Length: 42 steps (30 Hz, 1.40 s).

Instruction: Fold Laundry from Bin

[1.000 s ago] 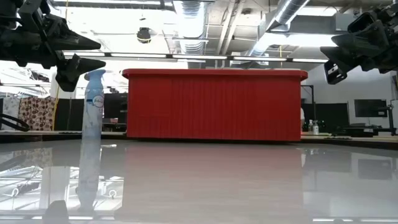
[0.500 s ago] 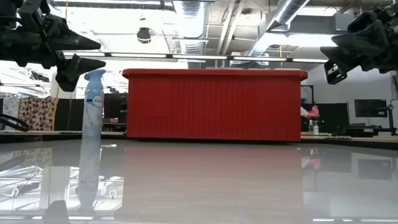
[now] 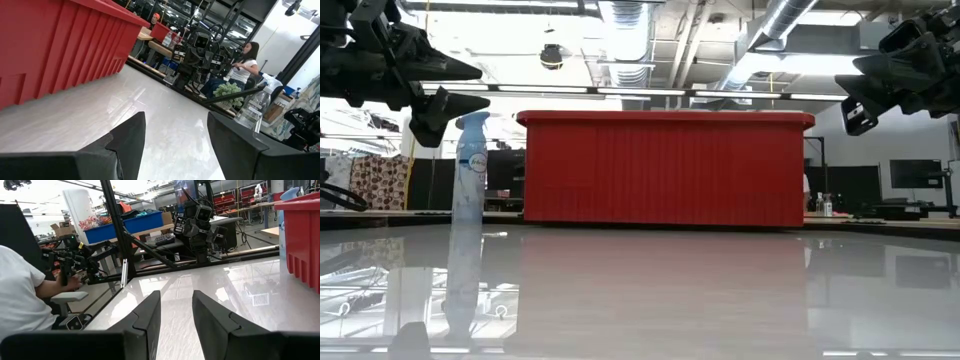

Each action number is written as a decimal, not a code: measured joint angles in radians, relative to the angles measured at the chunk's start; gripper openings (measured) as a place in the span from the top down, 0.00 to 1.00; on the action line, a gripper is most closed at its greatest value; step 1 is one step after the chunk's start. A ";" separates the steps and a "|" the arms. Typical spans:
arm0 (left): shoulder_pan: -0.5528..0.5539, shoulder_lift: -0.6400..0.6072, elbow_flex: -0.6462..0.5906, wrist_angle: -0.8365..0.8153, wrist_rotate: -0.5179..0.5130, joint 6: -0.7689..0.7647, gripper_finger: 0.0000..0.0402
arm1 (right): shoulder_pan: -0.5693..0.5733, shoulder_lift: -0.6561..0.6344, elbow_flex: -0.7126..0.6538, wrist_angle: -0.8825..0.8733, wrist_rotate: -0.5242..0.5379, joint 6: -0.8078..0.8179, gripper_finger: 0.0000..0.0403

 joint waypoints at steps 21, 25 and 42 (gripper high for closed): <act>0.001 -0.001 0.000 0.013 -0.213 0.047 0.49 | 0.000 0.000 0.000 0.174 0.177 0.039 0.66; 0.001 0.000 0.000 0.020 -0.239 0.115 0.49 | 0.000 0.000 0.003 0.353 0.327 0.152 0.66; 0.001 -0.001 0.000 0.144 -0.449 0.279 0.49 | -0.002 0.468 0.552 0.383 0.620 -0.262 0.66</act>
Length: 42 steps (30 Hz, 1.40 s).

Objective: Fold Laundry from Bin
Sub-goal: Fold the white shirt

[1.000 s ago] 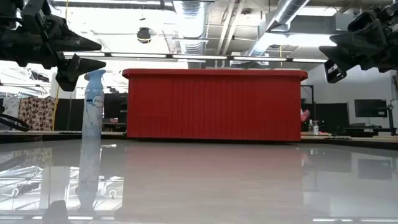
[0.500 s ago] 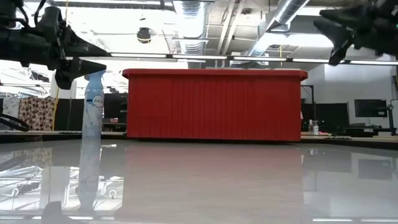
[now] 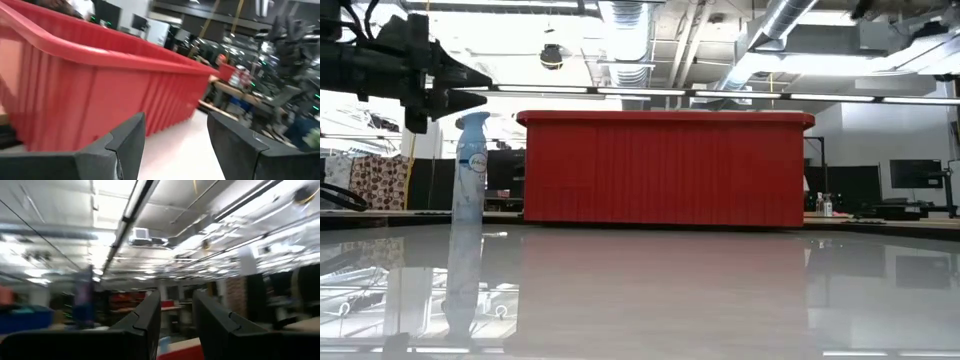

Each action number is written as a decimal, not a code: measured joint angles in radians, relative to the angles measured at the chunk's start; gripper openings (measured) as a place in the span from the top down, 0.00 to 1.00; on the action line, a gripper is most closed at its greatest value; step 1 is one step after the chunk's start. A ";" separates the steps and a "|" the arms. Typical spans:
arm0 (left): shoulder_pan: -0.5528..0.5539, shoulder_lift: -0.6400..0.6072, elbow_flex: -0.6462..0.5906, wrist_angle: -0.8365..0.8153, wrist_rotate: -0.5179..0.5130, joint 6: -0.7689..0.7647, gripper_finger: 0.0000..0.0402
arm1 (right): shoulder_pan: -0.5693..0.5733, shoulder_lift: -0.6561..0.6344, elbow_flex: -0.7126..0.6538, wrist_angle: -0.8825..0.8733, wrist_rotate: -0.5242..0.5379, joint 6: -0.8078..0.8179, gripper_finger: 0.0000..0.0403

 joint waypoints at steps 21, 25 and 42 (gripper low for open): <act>0.000 0.000 0.010 -0.053 -0.030 -0.023 0.49 | -0.245 1.136 1.024 -0.477 0.238 -0.121 0.66; 0.000 0.000 0.011 -0.086 -0.033 -0.062 0.49 | -0.272 1.307 1.161 -0.595 0.126 -0.106 0.66; 0.000 0.000 0.013 -0.133 0.014 -0.044 0.49 | -0.391 1.676 1.413 -0.865 0.017 0.081 0.43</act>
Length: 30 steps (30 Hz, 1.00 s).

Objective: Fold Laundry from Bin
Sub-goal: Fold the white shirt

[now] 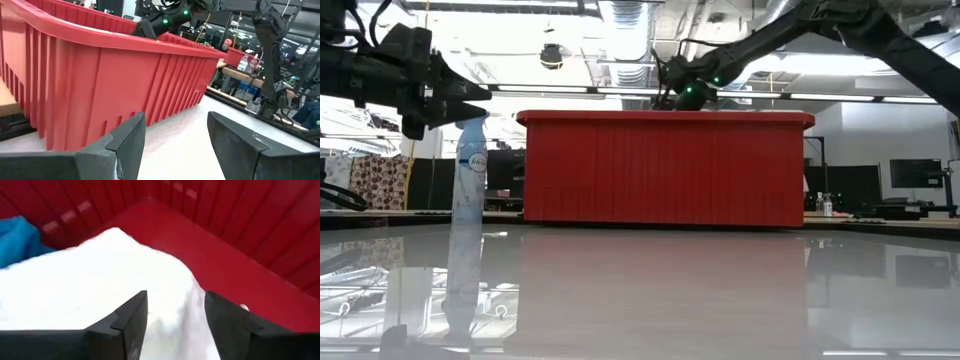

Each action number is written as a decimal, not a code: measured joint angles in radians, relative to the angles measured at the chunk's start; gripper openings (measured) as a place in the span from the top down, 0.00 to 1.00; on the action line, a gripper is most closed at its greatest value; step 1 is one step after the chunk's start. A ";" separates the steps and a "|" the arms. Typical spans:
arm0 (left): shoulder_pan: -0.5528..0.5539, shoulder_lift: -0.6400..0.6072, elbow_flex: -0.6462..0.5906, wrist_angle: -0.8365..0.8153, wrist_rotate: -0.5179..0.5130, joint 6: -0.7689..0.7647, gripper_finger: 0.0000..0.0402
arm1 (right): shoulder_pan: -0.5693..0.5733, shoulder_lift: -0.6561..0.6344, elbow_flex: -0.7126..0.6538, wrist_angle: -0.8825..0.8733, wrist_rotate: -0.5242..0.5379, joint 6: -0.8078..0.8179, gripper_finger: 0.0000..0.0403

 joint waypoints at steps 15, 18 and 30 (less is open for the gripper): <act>0.000 0.000 0.001 -0.024 -0.002 -0.033 0.49 | -0.008 -0.084 0.001 -0.108 -0.153 -0.003 0.42; 0.000 0.000 0.001 -0.024 -0.002 -0.037 0.49 | -0.009 -0.073 -0.001 -0.109 -0.153 0.001 0.42; 0.000 0.000 0.001 -0.030 -0.003 -0.053 0.49 | -0.015 -0.002 -0.002 -0.128 -0.148 0.023 0.42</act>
